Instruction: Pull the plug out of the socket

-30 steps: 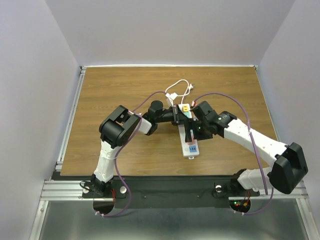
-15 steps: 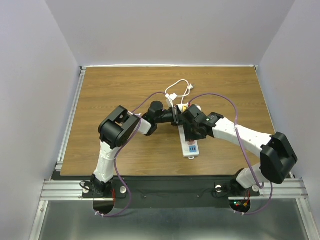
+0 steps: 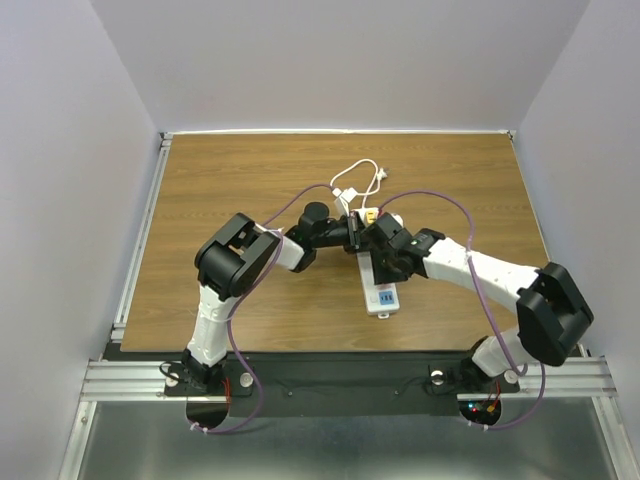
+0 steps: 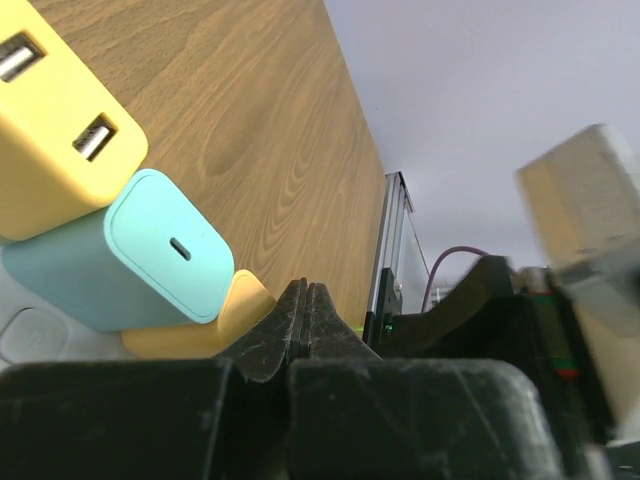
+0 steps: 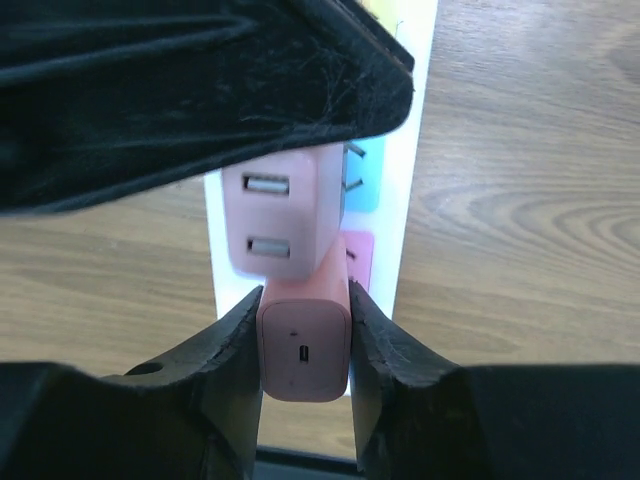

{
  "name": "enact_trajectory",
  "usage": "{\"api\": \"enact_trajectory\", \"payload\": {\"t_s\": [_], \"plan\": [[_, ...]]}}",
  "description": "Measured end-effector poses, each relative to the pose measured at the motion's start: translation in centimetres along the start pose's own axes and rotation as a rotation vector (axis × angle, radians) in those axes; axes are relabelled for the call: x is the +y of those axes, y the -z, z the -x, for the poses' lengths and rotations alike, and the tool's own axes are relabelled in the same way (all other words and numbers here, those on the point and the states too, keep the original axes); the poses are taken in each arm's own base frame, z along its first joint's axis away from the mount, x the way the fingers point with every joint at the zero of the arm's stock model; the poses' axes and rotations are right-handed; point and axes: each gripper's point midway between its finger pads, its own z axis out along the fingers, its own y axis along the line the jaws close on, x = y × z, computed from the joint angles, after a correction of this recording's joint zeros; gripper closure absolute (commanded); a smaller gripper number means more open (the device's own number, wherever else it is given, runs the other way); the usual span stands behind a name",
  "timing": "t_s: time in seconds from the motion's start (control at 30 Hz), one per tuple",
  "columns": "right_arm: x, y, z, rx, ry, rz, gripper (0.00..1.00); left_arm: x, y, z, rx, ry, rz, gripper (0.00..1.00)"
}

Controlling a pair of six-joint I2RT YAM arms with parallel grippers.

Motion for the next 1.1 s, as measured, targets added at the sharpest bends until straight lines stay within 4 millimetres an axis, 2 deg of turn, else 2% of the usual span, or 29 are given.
{"api": "enact_trajectory", "payload": {"t_s": [0.13, 0.23, 0.3, 0.4, 0.47, 0.53, 0.63, 0.67, 0.7, 0.77, 0.8, 0.83, 0.87, 0.93, 1.1], "plan": [[0.3, 2.6, 1.7, -0.051, -0.017, 0.027, 1.00, -0.1, -0.1, -0.3, 0.001, -0.013, 0.005, 1.00], [1.4, 4.9, 4.4, -0.128, -0.030, 0.060, 1.00, -0.2, -0.2, -0.8, 0.010, -0.013, 0.004, 1.00], [1.8, 5.6, 5.5, -0.159, -0.036, 0.070, 1.00, -0.3, -0.3, -1.1, 0.012, -0.013, 0.005, 1.00], [1.6, 6.0, 5.6, -0.156, -0.035, 0.059, 0.99, -0.2, -0.3, -1.2, 0.010, -0.012, 0.008, 1.00], [0.7, 6.0, 4.8, -0.126, -0.028, 0.021, 1.00, -0.2, -0.3, -1.2, 0.008, -0.013, 0.010, 1.00], [-0.7, 6.4, 3.7, -0.106, -0.032, -0.027, 1.00, -0.3, -0.4, -1.2, 0.006, -0.014, 0.012, 1.00], [-3.2, 8.3, 2.8, -0.124, -0.064, -0.084, 0.99, -0.3, -0.4, -1.2, 0.006, -0.014, 0.014, 1.00], [-4.6, 9.6, 3.0, -0.157, -0.099, -0.112, 1.00, -0.3, -0.4, -1.2, 0.006, -0.014, 0.014, 1.00], [-5.2, 10.1, 3.2, -0.172, -0.117, -0.117, 0.99, -0.3, -0.4, -1.2, 0.006, -0.013, 0.014, 1.00], [-8.3, 11.3, 4.2, -0.229, -0.216, -0.179, 1.00, -0.3, -0.4, -1.2, 0.008, -0.012, 0.015, 1.00], [-9.8, 11.2, 4.5, -0.230, -0.260, -0.215, 0.99, -0.3, -0.4, -1.1, 0.009, -0.011, 0.015, 1.00], [-12.1, 10.7, 4.9, -0.225, -0.327, -0.277, 0.99, -0.3, -0.4, -1.1, 0.012, -0.008, 0.018, 1.00], [-13.4, 10.3, 5.0, -0.216, -0.364, -0.312, 0.99, -0.4, -0.4, -1.1, 0.013, -0.007, 0.020, 1.00], [-17.0, 8.1, 4.5, -0.147, -0.461, -0.416, 1.00, -0.4, -0.4, -1.1, 0.016, 0.001, 0.030, 1.00], [-20.9, 3.4, 2.7, 0.023, -0.548, -0.543, 0.99, -0.5, -0.5, -1.0, 0.041, 0.013, 0.056, 1.00]]}}
